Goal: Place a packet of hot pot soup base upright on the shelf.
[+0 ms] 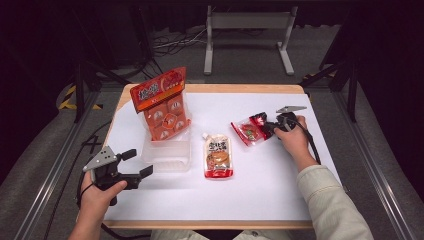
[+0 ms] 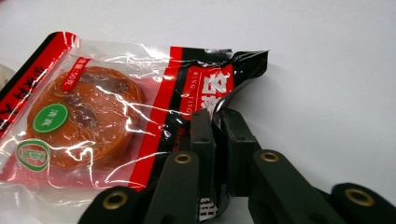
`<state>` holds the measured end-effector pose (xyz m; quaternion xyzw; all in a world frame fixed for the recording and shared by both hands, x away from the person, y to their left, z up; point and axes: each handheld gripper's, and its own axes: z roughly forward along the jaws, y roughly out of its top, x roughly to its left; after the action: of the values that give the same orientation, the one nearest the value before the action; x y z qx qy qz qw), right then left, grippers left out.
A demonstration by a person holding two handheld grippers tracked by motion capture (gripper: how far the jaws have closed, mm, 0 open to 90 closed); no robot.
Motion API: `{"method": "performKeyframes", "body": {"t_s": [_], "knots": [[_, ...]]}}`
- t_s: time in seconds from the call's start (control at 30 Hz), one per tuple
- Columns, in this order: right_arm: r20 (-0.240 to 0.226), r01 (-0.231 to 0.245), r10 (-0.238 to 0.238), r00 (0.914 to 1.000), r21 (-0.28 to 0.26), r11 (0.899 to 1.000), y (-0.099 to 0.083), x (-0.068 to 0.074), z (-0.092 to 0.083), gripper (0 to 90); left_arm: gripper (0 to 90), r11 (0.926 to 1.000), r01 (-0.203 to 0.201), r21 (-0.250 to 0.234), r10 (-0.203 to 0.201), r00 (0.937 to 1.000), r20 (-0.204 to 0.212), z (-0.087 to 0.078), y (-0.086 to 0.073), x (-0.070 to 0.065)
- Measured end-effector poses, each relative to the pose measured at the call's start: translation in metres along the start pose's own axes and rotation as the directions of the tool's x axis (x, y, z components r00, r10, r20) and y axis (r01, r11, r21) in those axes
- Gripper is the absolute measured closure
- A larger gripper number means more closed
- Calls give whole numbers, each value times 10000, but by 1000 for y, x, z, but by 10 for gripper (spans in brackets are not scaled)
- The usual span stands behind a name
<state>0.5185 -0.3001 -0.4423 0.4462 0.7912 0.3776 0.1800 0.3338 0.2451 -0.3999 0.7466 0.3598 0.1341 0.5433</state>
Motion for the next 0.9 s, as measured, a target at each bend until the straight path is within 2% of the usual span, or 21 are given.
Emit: {"method": "performKeyframes", "body": {"t_s": [0.27, 0.4, 0.57, 0.73, 0.9], "knots": [[-96, -189, 188, 9998, -128, 9997, -1, 0, -1, 886, 104, 10000, 33, -8, -33, 10000, -17, 0, -1, 0], [-462, -709, 686, 9966, -495, 9963, 0, -1, -5, 887, 104, 10000, -19, 51, 19, 10000, 14, -1, 0, -1], [-533, -617, 578, 9969, -739, 9954, 3, 1, -12, 886, 104, 10000, -43, 46, 43, 10000, 20, -2, 0, -1], [-946, -599, 463, 9944, -1465, 9874, 14, 7, -28, 887, 105, 9999, -120, 94, 120, 9999, 44, -2, 0, -2], [-1188, -340, 117, 9928, -1872, 9817, 25, 15, -44, 887, 105, 9998, -174, 90, 173, 9998, 98, -2, 1, -4]]}}
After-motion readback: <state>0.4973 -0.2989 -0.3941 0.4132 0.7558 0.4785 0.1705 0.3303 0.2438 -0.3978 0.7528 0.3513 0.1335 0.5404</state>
